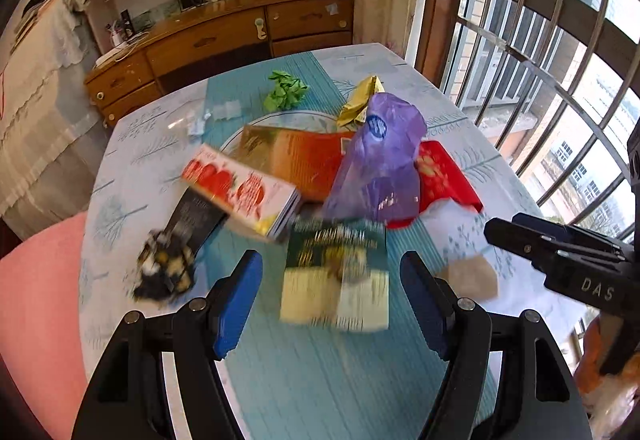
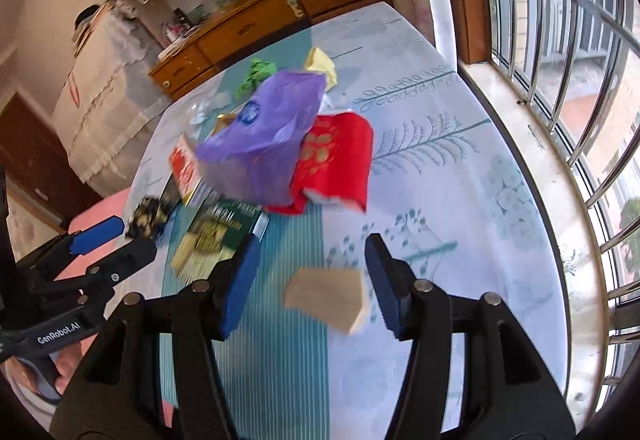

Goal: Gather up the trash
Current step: 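Grasp the purple plastic bag with the left gripper while the right gripper grasps the red packet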

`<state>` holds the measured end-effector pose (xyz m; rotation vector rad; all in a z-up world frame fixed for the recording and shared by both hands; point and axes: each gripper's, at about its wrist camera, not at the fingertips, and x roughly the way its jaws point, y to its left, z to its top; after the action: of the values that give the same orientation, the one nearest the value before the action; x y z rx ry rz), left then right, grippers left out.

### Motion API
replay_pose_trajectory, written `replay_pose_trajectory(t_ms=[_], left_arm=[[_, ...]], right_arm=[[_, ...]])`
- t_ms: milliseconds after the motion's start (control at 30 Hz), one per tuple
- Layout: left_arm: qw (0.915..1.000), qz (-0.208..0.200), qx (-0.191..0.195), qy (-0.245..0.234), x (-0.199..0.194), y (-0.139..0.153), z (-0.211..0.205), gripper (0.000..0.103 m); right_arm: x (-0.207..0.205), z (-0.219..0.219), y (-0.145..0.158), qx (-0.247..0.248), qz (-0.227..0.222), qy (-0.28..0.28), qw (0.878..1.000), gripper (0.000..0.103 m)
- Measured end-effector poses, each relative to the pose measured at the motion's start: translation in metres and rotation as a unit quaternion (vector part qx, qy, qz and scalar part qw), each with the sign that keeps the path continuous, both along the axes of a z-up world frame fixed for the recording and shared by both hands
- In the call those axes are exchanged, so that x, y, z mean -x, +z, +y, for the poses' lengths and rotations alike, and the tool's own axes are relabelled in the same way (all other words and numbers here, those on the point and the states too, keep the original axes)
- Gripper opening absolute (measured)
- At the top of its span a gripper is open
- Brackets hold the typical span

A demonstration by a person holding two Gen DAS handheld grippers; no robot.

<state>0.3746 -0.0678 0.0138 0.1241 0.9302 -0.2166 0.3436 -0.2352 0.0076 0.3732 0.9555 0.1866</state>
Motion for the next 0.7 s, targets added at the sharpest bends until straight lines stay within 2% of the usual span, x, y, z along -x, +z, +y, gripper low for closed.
replay_pose_trajectory(t_ms=[133, 300, 367, 467, 500, 567, 600, 700], left_arm=[[0.9998, 0.000, -0.018, -0.004, -0.049, -0.017, -0.022, 0.073], [0.9997, 0.013, -0.017, -0.009, -0.093, -0.038, -0.037, 0.072], [0.9997, 0.016, -0.010, -0.013, -0.106, -0.045, -0.040, 0.069], [0.9994, 0.029, 0.005, -0.018, -0.121, -0.054, -0.041, 0.047], [0.9991, 0.036, 0.012, -0.020, -0.126, -0.057, -0.040, 0.037], [0.9989, 0.036, 0.019, -0.022, -0.125, -0.060, -0.038, 0.032], [0.9991, 0.031, 0.017, -0.024, -0.125, -0.061, -0.038, 0.025], [0.9995, 0.016, 0.014, -0.024, -0.120, -0.059, -0.034, 0.018]], right_arm=[[-0.032, -0.007, -0.021, -0.015, 0.009, -0.012, 1.000, 0.061], [-0.062, -0.009, -0.039, -0.024, 0.014, -0.014, 1.000, 0.065], [-0.072, -0.009, -0.044, -0.027, 0.014, -0.014, 0.999, 0.066], [-0.083, -0.007, -0.051, -0.028, 0.017, -0.012, 0.999, 0.067], [-0.086, -0.007, -0.054, -0.028, 0.019, -0.011, 0.999, 0.067], [-0.090, -0.005, -0.056, -0.028, 0.022, -0.010, 0.999, 0.068], [-0.092, -0.004, -0.056, -0.028, 0.023, -0.009, 0.999, 0.068], [-0.095, -0.001, -0.057, -0.020, 0.021, -0.008, 1.000, 0.068]])
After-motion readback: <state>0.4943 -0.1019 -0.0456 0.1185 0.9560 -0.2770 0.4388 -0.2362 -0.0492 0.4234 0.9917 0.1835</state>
